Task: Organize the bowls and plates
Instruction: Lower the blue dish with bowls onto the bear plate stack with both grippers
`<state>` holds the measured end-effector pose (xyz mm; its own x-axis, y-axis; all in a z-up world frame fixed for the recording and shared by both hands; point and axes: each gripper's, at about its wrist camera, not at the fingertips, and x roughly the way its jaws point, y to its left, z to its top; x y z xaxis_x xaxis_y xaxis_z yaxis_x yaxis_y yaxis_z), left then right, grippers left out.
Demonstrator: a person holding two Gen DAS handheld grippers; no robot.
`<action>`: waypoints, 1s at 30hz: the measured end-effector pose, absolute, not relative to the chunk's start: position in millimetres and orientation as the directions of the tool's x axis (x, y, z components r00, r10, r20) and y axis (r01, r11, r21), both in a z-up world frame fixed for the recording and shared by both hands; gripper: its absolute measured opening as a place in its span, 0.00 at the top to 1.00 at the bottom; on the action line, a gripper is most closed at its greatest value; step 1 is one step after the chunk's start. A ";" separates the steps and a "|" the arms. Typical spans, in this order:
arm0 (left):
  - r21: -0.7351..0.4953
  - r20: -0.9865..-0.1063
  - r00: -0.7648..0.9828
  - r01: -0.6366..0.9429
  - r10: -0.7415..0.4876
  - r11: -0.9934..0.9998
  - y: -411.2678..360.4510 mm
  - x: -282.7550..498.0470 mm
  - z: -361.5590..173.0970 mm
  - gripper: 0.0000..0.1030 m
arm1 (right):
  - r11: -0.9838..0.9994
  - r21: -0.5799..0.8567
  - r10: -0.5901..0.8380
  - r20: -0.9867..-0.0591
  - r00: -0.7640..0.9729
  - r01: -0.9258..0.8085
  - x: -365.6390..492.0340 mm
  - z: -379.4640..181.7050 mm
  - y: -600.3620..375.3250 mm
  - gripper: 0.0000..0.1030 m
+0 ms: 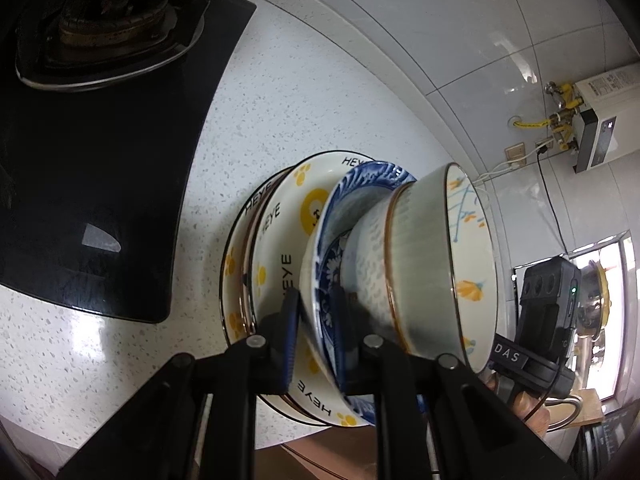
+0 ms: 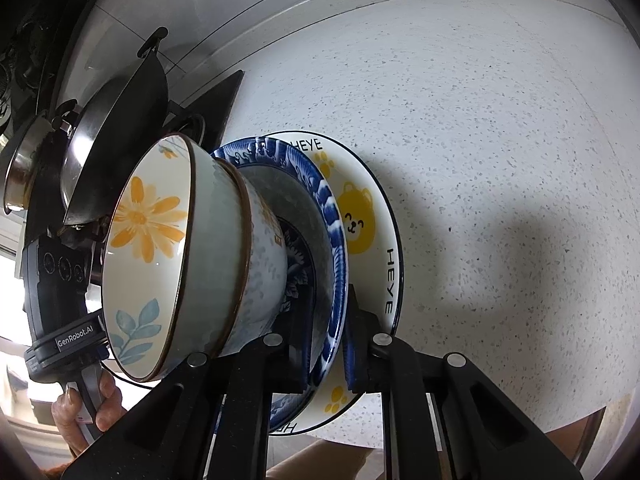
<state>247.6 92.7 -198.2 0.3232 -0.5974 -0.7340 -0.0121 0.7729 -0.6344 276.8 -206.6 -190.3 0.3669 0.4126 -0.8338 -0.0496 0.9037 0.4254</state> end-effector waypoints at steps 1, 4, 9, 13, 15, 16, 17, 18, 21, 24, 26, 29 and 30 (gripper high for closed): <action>-0.627 -0.738 0.325 -0.007 -0.592 0.779 90.6 247.2 -197.3 0.87 | 0.905 0.422 0.410 -0.835 0.368 -0.049 276.7 -190.2 -206.4 0.89; -0.619 -0.741 0.328 0.006 -0.586 0.785 89.0 249.6 -197.2 0.87 | 0.908 0.417 0.402 -0.835 0.374 -0.046 275.8 -190.2 -204.7 0.89; -0.608 -0.742 0.337 0.025 -0.580 0.793 88.1 250.5 -197.6 0.87 | 0.912 0.409 0.393 -0.838 0.379 -0.041 275.0 -190.0 -202.1 0.89; -0.594 -0.746 0.348 0.039 -0.568 0.804 85.2 247.2 -196.2 0.87 | 0.911 0.412 0.392 -0.834 0.387 -0.036 272.8 -190.5 -200.7 0.88; -0.586 -0.747 0.356 0.048 -0.562 0.809 84.1 246.9 -195.6 0.87 | 0.911 0.412 0.391 -0.833 0.392 -0.032 271.6 -190.7 -199.4 0.88; -0.582 -0.747 0.359 0.051 -0.559 0.811 83.4 246.6 -195.3 0.87 | 0.910 0.413 0.392 -0.832 0.393 -0.032 271.5 -190.7 -199.5 0.88; -0.579 -0.747 0.364 0.053 -0.556 0.813 82.9 246.0 -195.1 0.87 | 0.909 0.416 0.392 -0.831 0.395 -0.029 271.0 -190.8 -199.2 0.88; -0.578 -0.747 0.366 0.054 -0.555 0.814 82.9 246.2 -194.9 0.87 | 0.908 0.419 0.394 -0.829 0.398 -0.027 270.4 -191.0 -199.1 0.88; -0.568 -0.750 0.374 0.060 -0.546 0.821 79.3 242.7 -193.5 0.87 | 0.906 0.423 0.395 -0.825 0.404 -0.021 268.3 -191.5 -198.2 0.88; -0.547 -0.753 0.395 0.070 -0.526 0.835 78.5 240.8 -189.9 0.87 | 0.904 0.427 0.395 -0.822 0.410 -0.014 266.7 -191.4 -197.0 0.87; -0.515 -0.752 0.436 0.078 -0.494 0.853 79.6 238.8 -181.1 0.87 | 0.902 0.432 0.396 -0.817 0.420 -0.010 265.2 -189.6 -198.1 0.87; -0.481 -0.746 0.484 0.085 -0.458 0.873 82.4 236.9 -168.7 0.87 | 0.901 0.433 0.394 -0.807 0.439 -0.013 264.2 -183.3 -202.2 0.87; -0.471 -0.744 0.496 0.085 -0.447 0.878 83.6 236.3 -165.4 0.87 | 0.902 0.431 0.392 -0.806 0.442 -0.015 264.2 -181.3 -203.2 0.87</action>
<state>236.3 83.6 -165.4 0.4961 -0.4474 -0.7441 0.0848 0.8779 -0.4713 264.2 -203.2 -181.3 0.4424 0.3923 -0.8065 -0.0148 0.9023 0.4308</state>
